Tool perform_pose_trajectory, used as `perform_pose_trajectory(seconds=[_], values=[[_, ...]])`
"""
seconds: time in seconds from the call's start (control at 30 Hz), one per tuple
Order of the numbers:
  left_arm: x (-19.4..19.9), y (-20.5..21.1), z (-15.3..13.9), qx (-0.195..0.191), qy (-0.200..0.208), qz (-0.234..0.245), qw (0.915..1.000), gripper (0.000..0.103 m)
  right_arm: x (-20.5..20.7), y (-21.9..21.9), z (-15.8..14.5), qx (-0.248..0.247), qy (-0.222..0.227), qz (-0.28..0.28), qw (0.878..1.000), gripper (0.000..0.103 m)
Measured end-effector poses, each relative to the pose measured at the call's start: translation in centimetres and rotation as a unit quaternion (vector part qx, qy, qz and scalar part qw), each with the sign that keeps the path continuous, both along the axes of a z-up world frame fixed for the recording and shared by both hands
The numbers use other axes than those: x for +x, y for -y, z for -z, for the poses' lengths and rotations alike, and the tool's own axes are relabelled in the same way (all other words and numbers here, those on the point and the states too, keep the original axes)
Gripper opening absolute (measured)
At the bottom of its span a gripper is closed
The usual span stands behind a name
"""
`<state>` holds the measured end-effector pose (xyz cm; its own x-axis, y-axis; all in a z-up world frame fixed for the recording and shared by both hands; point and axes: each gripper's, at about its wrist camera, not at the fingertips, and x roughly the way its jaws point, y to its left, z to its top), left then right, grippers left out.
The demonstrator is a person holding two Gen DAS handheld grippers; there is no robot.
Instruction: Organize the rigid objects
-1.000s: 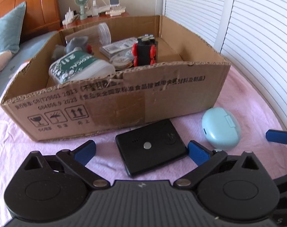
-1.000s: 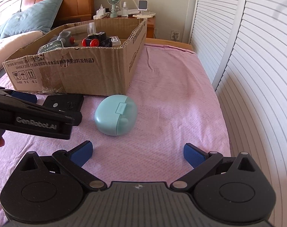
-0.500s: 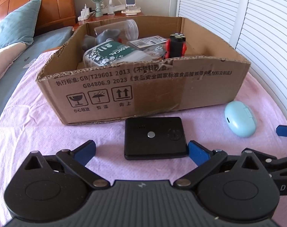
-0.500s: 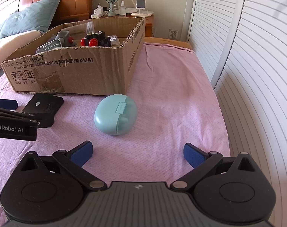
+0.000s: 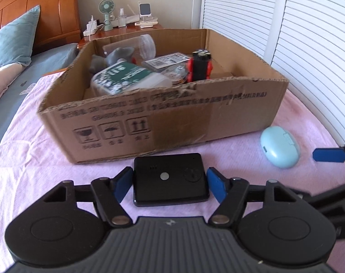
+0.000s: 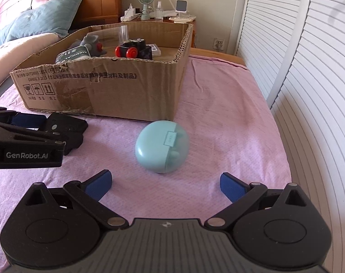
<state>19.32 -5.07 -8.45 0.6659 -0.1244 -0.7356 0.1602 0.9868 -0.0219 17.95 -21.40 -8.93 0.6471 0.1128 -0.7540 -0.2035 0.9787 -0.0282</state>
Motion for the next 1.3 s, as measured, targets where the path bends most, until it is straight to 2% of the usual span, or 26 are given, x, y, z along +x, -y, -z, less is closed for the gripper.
perform_pose_trajectory(seconds=[0.37, 0.6, 0.73, 0.93, 1.07, 1.13, 1.3], values=[[-1.2, -2.3, 0.0, -0.001, -0.002, -0.007, 1.0000, 0.071, 1.5, -1.3, -0.5, 0.001, 0.012, -0.001, 1.000, 0.075], [-1.1, -2.3, 0.1, 0.000, -0.002, -0.008, 1.0000, 0.073, 2.6, -1.3, -0.4, 0.001, 0.016, 0.012, 1.000, 0.071], [-1.2, -2.2, 0.1, -0.001, -0.003, -0.008, 1.0000, 0.075, 2.8, -1.2, -0.6, 0.002, 0.017, 0.011, 1.000, 0.058], [-0.7, -2.2, 0.0, 0.001, -0.013, -0.009, 0.9999, 0.077, 3.2, -1.0, -0.6, 0.002, 0.016, 0.001, 1.000, 0.058], [-0.5, -2.3, -0.1, -0.001, -0.019, -0.029, 0.9994, 0.073, 3.2, -1.3, -0.6, -0.004, 0.018, -0.001, 1.000, 0.058], [-0.4, -2.3, -0.2, -0.001, -0.021, -0.030, 0.9993, 0.070, 3.2, -1.3, -0.7, -0.004, 0.015, -0.003, 1.000, 0.058], [-0.3, -3.0, -0.3, -0.009, -0.025, -0.017, 0.9995, 0.069, 3.0, -1.1, -0.9, -0.004, 0.006, -0.011, 1.000, 0.058]])
